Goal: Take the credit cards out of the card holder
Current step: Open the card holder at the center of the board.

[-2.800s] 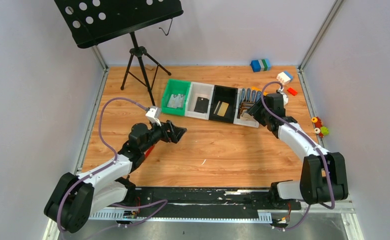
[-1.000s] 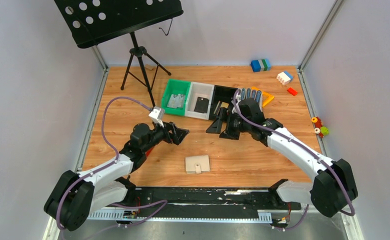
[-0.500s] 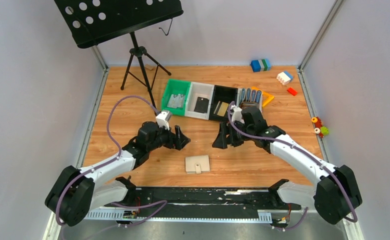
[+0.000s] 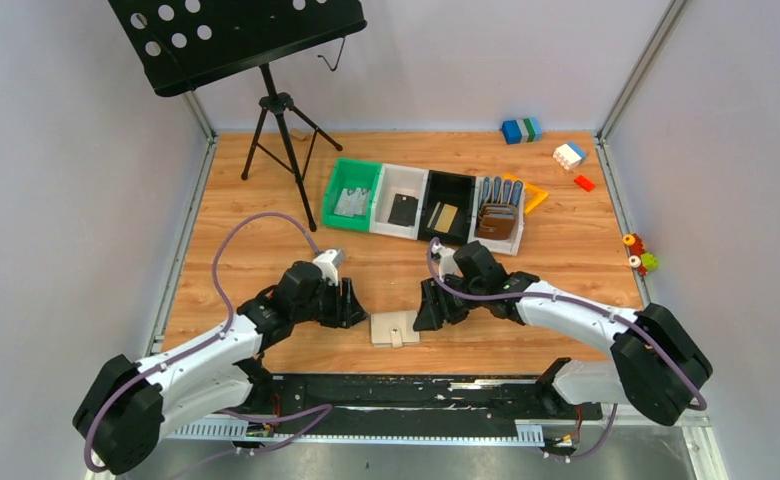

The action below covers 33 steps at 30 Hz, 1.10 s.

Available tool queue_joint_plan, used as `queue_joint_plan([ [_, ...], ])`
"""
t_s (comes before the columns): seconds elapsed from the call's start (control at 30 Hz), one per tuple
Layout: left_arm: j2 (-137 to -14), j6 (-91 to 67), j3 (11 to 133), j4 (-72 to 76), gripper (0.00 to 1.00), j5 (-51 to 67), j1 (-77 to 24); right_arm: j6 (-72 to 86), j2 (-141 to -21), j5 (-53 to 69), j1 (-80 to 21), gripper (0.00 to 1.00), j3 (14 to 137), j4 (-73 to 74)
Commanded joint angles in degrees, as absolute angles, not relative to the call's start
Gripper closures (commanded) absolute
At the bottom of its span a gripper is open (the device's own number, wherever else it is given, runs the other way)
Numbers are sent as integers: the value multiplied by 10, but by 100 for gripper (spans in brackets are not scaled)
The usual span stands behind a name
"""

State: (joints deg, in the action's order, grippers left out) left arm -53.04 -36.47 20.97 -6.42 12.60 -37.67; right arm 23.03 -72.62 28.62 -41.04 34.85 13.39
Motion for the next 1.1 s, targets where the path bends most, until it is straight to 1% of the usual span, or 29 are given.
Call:
queue_joint_plan([
  [0.0, -561, -415, 192, -33, 47, 153, -407, 270, -744, 263, -429, 46, 341, 56],
  [0.13, -618, -444, 180, 53, 55, 183, -419, 280, -769, 254, -436, 50, 340, 42],
  [0.2, -643, -451, 179, 85, 62, 196, -422, 284, -775, 247, -439, 51, 336, 35],
  [0.27, -659, -450, 181, 102, 65, 200, -423, 286, -780, 245, -439, 53, 330, 26],
  [0.33, -673, -439, 189, 110, 74, 196, -423, 287, -785, 248, -440, 54, 326, 22],
  [0.4, -695, -412, 209, 108, 86, 188, -423, 287, -790, 249, -440, 56, 325, 20],
  [0.47, -727, -360, 251, 87, 97, 189, -423, 280, -786, 243, -440, 57, 329, 32],
  [0.5, -746, -334, 275, 70, 100, 191, -423, 275, -781, 228, -440, 57, 332, 45],
  [0.6, -800, -251, 340, 24, 100, 172, -423, 251, -753, 171, -440, 54, 342, 89],
  [0.67, -824, -217, 366, 26, 100, 147, -423, 237, -737, 138, -439, 50, 347, 112],
  [0.73, -851, -195, 391, 44, 100, 147, -423, 228, -729, 122, -437, 45, 350, 120],
  [0.8, -889, -184, 427, 44, 100, 156, -423, 224, -732, 114, -433, 43, 356, 126],
  [0.87, -903, -180, 448, 39, 94, 145, -424, 226, -733, 101, -429, 40, 360, 132],
  [0.93, -886, -179, 449, 31, 85, 121, -425, 226, -730, 96, -421, 36, 360, 128],
  [1.0, -849, -189, 431, 19, 79, 97, -425, 217, -730, 101, -413, 35, 363, 123],
  [1.07, -808, -202, 408, -15, 77, 83, -425, 201, -739, 103, -401, 37, 373, 129],
])
